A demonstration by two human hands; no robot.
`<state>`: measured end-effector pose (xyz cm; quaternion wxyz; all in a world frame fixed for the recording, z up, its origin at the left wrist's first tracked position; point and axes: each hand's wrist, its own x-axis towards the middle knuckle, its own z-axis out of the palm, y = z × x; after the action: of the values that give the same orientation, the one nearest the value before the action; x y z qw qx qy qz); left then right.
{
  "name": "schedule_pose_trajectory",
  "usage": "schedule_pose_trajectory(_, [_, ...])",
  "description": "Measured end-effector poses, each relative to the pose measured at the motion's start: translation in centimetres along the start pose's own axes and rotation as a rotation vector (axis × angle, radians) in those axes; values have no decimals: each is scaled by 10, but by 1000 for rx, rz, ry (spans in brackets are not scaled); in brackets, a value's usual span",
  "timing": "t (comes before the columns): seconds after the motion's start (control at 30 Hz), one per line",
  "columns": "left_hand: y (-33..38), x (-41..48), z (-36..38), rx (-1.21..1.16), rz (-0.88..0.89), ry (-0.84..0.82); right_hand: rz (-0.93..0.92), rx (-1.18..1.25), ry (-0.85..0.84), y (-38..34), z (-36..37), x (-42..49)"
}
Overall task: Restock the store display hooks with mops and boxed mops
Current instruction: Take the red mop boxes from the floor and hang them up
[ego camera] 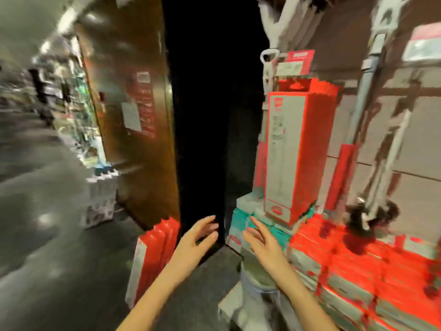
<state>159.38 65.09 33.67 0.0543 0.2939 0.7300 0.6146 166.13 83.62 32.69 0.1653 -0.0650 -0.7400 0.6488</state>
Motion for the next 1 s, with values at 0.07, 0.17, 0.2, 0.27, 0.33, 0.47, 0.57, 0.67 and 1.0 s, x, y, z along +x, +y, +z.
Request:
schedule_pose_trajectory(0.07, [-26,-10,-71,34,-38,56,21,-1,-72,5,67,18])
schedule_pose_trajectory(0.17, [-61,-23,-177,60,-124,149,75,-16,-202,16,165,46])
schedule_pose_trajectory(0.2, [-69,-27,-209,67,-145,180,92,-28,-236,18,194,54])
schedule_pose_trajectory(0.27, [-91,-33,-261,83,-176,220,128,-27,-298,24,247,73])
schedule_pose_trajectory(0.33, [-110,-33,-301,102,-203,252,151,-39,-347,30,292,94])
schedule_pose_trajectory(0.47, [-161,-8,-358,101,-291,296,203,-51,-390,57,365,146])
schedule_pose_trajectory(0.57, [-212,34,-393,73,-342,308,252,-50,-402,83,408,198])
schedule_pose_trajectory(0.67, [-274,93,-430,58,-408,287,260,-99,-311,125,449,271])
schedule_pose_trajectory(1.0, [-417,226,-520,17,-662,210,523,-207,-175,214,507,411])
